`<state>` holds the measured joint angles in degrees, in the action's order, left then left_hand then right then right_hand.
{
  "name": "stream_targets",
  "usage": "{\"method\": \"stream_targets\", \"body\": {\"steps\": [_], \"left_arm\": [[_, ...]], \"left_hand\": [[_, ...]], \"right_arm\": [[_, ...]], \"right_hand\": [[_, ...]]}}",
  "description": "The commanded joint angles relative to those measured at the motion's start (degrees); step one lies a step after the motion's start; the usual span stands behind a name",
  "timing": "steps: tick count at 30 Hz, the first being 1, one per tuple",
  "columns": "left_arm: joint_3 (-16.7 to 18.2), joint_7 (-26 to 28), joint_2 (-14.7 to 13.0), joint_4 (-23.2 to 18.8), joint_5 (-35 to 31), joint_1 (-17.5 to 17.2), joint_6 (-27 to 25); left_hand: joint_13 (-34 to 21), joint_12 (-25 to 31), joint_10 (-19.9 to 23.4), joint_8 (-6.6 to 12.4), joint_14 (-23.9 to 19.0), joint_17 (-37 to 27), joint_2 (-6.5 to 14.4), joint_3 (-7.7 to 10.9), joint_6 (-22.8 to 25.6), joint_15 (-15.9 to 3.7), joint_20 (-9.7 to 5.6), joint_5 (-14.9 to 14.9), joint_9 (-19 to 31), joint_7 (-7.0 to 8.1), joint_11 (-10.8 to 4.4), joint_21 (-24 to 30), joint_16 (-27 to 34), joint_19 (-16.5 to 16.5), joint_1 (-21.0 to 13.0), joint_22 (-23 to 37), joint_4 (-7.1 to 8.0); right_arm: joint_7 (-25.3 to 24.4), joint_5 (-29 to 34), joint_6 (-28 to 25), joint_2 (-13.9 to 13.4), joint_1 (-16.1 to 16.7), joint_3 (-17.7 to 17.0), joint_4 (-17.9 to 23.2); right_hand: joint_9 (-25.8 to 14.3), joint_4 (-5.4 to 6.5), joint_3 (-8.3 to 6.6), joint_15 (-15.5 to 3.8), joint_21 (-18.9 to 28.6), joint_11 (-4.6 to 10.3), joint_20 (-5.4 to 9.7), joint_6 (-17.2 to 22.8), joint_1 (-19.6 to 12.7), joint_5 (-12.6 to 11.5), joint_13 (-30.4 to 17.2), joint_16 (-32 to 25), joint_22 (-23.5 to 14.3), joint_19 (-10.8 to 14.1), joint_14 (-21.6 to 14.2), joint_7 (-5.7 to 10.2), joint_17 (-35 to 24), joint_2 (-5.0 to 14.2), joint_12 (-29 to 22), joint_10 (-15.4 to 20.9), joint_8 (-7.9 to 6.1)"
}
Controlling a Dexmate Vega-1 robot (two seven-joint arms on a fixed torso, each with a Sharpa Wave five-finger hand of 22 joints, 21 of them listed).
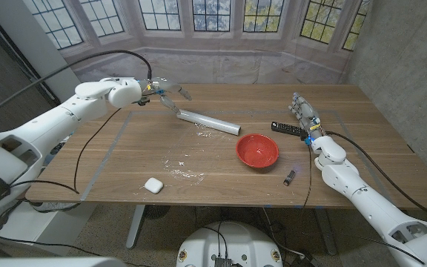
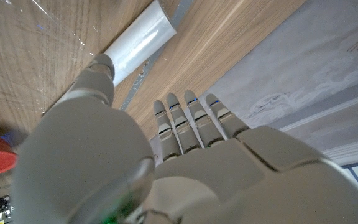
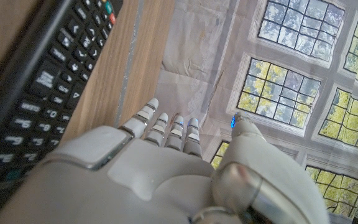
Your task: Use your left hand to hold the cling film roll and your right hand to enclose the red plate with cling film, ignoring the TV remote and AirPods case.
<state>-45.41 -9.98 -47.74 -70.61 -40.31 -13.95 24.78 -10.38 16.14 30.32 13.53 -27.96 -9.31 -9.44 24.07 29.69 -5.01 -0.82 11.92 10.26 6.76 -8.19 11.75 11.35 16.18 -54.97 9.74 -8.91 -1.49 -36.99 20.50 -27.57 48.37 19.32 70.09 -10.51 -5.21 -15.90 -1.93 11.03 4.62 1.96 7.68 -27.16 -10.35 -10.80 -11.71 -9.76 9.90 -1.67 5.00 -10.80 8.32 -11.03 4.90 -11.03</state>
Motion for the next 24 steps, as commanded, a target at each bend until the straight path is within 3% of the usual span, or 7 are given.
{"method": "stream_targets", "body": {"steps": [1, 2, 5, 11, 13, 16, 24], "left_arm": [[-2.38, -1.09, 2.45, 4.96, -0.91, 3.17, 0.16], [-2.76, -1.12, 2.68, 5.3, -1.22, 3.51, 0.2], [-3.64, -1.26, 3.47, 6.47, -1.42, 4.32, 0.23], [-5.12, -1.44, 4.55, 7.24, -1.87, 5.12, -0.45], [-5.4, -1.51, 4.74, 7.16, -1.81, 5.16, -0.8], [-5.88, -1.69, 5.01, 7.15, -1.9, 5.39, -1.07], [-7.41, -1.57, 5.77, 7.11, -3.17, 5.95, -1.57]], "left_hand": [[0.08, -0.35, 0.66, 0.18, -0.42, -0.08, 1.23, -0.44, 0.94, -0.42, -0.3, 0.56, 0.18, -0.35, -0.04, -0.29, -0.21, 0.22, -1.58, 0.15, 0.15], [0.09, -0.41, 0.73, 0.11, -0.51, -0.08, 1.25, -0.52, 0.94, -0.44, -0.32, 0.58, 0.18, -0.38, 0.1, -0.3, -0.21, 0.24, -1.58, 0.15, 0.18], [0.21, -1.65, 1.18, -0.66, -1.06, -0.07, 1.54, -1.63, 1.54, -1.23, 4.39, 0.78, 0.15, -0.24, -0.42, -0.03, -0.51, 1.83, -1.92, 0.12, 0.32], [0.23, -2.08, 1.7, -0.85, -1.76, -0.07, 1.63, -2.12, 2.19, -1.76, 5.5, 0.85, 0.14, 0.19, -0.79, -0.37, -0.48, 1.55, -2.23, 0.07, 0.31], [0.24, -2.47, 2.14, -1.0, -2.07, -0.06, 1.68, -2.57, 2.82, -2.34, 7.25, 0.9, 0.13, 0.77, -1.17, -0.81, -0.57, 0.75, -2.44, 0.02, 0.34], [0.24, -2.75, 2.4, -1.04, -2.27, -0.06, 1.74, -2.91, 3.42, -2.63, 8.36, 0.91, 0.12, 1.29, -1.25, -1.13, -0.62, 0.03, -2.46, 0.0, 0.42], [0.21, -3.12, 3.61, -1.18, -2.43, -0.05, 1.92, -3.68, 4.66, -2.89, 8.57, 0.96, 0.12, 1.59, -1.35, -1.94, -0.84, -3.01, -2.41, -0.06, 0.64]], "right_arm": [[-0.45, -0.23, -0.94, -0.32, 0.49, -0.1, 0.58], [-0.4, -0.27, -0.97, -0.31, 0.49, -0.11, 0.54], [-0.48, -0.31, -1.01, -0.27, 0.5, -0.12, 0.46], [-0.55, -0.41, -0.96, -0.27, 0.54, -0.27, 0.3], [-0.53, -0.45, -0.9, -0.27, 0.54, -0.32, 0.21], [-0.54, -0.51, -0.81, -0.25, 0.57, -0.39, 0.1], [-0.41, -0.82, -0.61, -0.25, 0.78, -0.64, -0.2]], "right_hand": [[-0.24, -0.52, -0.05, -3.84, 0.26, -0.18, 0.24, 0.54, 0.02, 0.12, -0.17, -0.28, -0.07, 0.3, -0.45, -0.17, -0.21, 0.4, -0.24, 0.33, -0.22], [-0.24, -0.53, -0.05, -3.88, 0.26, -0.14, 0.23, 0.54, 0.02, 0.12, -0.17, -0.28, -0.07, 0.32, -0.46, -0.16, -0.21, 0.4, -0.24, 0.33, -0.22], [-0.24, -0.55, -0.04, -3.88, 0.26, -0.19, 0.16, 0.55, 0.03, 0.12, -0.18, -0.29, -0.07, 0.34, -0.48, -0.17, -0.21, 0.38, -0.24, 0.33, -0.22], [-0.25, -0.63, -0.04, -3.91, 0.25, -0.29, 0.16, 0.58, 0.03, 0.12, -0.18, -0.31, -0.07, 0.36, -0.55, -0.22, -0.21, 0.36, -0.25, 0.39, -0.22], [-0.25, -0.66, -0.04, -3.91, 0.24, -0.23, 0.17, 0.6, 0.03, 0.13, -0.18, -0.32, -0.07, 0.37, -0.58, -0.23, -0.21, 0.35, -0.24, 0.39, -0.23], [-0.26, -0.69, -0.04, -3.95, 0.23, -0.24, 0.16, 0.64, 0.03, 0.13, -0.18, -0.34, -0.07, 0.38, -0.65, -0.26, -0.22, 0.34, -0.26, 0.45, -0.24], [-0.26, -0.77, -0.03, -4.06, 0.22, -0.39, 0.14, 0.8, 0.05, 0.13, -0.19, -0.37, -0.07, 0.4, -0.74, -0.27, -0.23, 0.33, -0.28, 0.56, -0.28]]}}
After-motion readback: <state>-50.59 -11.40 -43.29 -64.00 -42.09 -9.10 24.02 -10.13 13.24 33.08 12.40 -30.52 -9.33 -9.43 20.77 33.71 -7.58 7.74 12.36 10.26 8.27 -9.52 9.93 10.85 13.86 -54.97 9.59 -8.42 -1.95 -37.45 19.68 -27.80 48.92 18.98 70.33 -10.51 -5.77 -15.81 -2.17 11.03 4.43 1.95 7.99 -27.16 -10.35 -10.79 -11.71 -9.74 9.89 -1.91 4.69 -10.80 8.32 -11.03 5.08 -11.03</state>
